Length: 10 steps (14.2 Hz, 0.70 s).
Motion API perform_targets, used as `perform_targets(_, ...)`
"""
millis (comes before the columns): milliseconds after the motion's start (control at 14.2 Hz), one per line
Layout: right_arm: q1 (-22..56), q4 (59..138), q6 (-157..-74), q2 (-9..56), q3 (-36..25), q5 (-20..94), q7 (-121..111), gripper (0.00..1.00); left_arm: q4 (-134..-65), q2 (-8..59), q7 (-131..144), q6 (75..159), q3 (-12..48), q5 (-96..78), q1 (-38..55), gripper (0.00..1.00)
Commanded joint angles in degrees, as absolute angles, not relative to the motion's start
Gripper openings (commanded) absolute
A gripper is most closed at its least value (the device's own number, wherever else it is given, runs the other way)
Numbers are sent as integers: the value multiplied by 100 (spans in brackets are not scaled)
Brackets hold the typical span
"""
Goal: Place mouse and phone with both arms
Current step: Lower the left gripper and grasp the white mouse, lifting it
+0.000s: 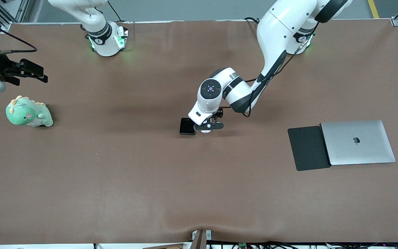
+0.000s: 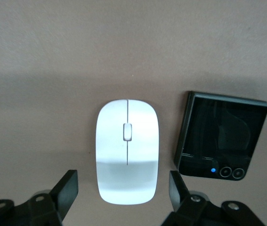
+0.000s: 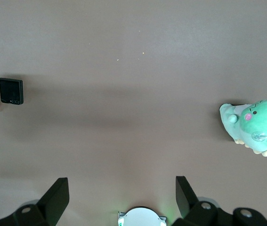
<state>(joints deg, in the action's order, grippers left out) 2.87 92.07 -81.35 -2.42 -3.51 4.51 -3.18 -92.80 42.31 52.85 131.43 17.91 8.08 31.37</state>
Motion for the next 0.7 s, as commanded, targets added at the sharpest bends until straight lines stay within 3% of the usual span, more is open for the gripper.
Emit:
perform_targets(0, 308, 9193, -8208, -220, -352, 475, -352, 100, -9167, 4350, 5396, 13201, 1740, 958, 3199, 86)
perform_targets(422, 580, 9237, -8279, -176, -352, 475, 157, 100, -9158, 4596, 5528, 13350, 1740, 958, 3208, 85)
perform_targets(632, 694, 9343, -8279, -185, -352, 475, 290, 100, -9158, 4623, 5528, 13465, 1740, 958, 3208, 67)
